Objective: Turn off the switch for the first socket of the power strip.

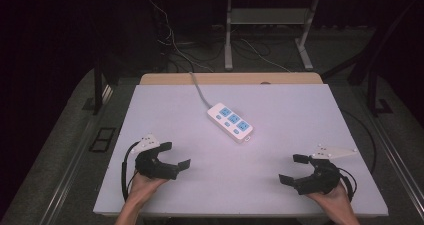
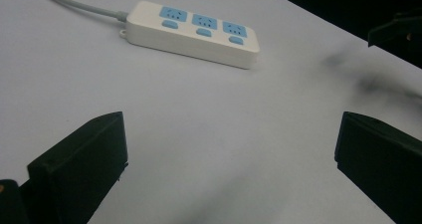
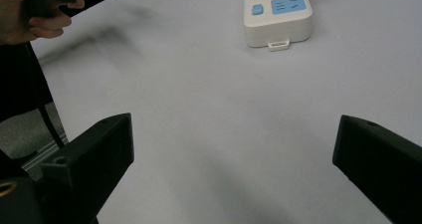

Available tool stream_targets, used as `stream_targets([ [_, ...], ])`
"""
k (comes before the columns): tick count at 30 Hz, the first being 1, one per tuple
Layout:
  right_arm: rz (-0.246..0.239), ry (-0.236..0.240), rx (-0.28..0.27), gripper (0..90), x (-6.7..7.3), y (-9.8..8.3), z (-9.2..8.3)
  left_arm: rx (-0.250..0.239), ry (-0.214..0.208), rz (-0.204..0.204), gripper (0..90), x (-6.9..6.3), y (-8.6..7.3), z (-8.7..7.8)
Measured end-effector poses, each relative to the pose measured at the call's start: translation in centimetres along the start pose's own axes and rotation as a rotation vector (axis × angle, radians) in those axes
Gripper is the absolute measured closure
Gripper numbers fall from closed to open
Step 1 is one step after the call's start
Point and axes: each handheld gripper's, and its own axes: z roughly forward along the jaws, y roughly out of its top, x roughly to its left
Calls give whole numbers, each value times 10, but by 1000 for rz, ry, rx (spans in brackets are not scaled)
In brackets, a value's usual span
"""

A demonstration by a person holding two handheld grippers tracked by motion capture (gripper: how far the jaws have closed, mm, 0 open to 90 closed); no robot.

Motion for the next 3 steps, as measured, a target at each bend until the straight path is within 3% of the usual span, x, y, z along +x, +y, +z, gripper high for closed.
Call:
stream_targets([
  [3, 1, -1, 1, 25, 0, 0, 0, 11, -4, 6, 0, -3, -3, 0],
])
